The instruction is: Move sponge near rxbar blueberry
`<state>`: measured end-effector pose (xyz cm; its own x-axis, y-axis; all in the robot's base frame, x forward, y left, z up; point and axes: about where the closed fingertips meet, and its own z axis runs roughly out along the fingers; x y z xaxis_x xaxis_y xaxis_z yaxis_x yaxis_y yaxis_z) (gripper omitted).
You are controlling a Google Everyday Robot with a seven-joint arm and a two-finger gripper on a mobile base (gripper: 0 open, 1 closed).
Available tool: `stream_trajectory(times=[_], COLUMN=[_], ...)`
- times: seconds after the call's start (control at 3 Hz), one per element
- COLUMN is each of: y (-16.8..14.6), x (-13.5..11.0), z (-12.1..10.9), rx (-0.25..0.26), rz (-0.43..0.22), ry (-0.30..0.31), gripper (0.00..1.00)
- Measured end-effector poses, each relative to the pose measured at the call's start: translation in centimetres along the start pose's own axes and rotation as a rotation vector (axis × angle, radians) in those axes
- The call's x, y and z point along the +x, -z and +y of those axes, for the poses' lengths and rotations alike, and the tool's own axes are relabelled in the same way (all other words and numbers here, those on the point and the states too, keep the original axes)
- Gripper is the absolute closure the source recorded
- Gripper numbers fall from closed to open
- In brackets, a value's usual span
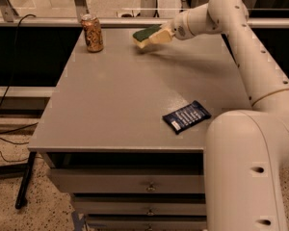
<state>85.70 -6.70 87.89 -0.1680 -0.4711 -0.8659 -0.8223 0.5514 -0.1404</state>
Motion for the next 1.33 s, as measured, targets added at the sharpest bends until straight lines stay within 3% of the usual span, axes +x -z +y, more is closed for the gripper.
stream_trajectory(times=[0.33,1.33], y=[3.0,13.4], x=[-0.4,4.6], z=[2.8,12.6], rx=[-0.082,-0.347], rz=[0.024,0.152], ry=[0.098,0.389], gripper=[1.00,1.00])
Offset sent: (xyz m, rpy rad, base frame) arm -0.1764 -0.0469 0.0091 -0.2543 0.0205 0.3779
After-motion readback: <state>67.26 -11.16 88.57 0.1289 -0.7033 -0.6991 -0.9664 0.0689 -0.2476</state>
